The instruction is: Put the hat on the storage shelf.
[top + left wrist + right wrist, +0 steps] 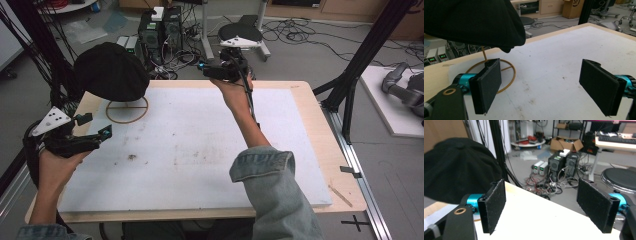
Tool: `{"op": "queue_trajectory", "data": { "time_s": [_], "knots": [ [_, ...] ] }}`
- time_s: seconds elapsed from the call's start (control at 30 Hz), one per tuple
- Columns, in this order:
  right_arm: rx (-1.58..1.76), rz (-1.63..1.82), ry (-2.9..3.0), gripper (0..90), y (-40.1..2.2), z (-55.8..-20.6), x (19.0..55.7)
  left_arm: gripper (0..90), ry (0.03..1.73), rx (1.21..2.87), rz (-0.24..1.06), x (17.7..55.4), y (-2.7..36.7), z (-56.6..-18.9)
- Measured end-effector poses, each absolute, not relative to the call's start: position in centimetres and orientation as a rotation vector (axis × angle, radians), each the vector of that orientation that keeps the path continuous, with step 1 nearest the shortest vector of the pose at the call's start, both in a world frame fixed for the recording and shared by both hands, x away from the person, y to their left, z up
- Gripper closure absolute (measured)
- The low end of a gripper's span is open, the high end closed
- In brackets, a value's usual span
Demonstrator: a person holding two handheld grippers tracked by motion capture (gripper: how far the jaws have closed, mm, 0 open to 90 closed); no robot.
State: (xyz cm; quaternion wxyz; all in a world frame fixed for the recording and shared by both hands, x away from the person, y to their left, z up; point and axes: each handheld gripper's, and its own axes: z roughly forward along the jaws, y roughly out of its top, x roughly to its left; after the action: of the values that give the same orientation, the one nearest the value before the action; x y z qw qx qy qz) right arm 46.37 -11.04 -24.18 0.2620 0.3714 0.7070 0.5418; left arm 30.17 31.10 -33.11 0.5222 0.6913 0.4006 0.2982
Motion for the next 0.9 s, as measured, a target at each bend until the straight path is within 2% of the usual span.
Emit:
{"op": "queue_trajectory", "data": {
  "time_s": [0.27, 0.4, 0.9],
  "knots": [
    [1.011, 1.466, 1.912, 18.9, -14.7, -25.5, 43.9, 18.4, 0.959, 1.661, 0.706, 30.5, 30.8, -33.3],
    [1.034, 1.465, 1.905, 13.1, -16.3, -26.5, 42.8, 18.4, 0.963, 1.66, 0.705, 30.7, 30.8, -33.4],
    [1.071, 1.491, 1.867, 11.8, -21.9, -29.9, 38.6, 18.4, 0.972, 1.659, 0.701, 30.8, 30.8, -33.6]
  ]
}}
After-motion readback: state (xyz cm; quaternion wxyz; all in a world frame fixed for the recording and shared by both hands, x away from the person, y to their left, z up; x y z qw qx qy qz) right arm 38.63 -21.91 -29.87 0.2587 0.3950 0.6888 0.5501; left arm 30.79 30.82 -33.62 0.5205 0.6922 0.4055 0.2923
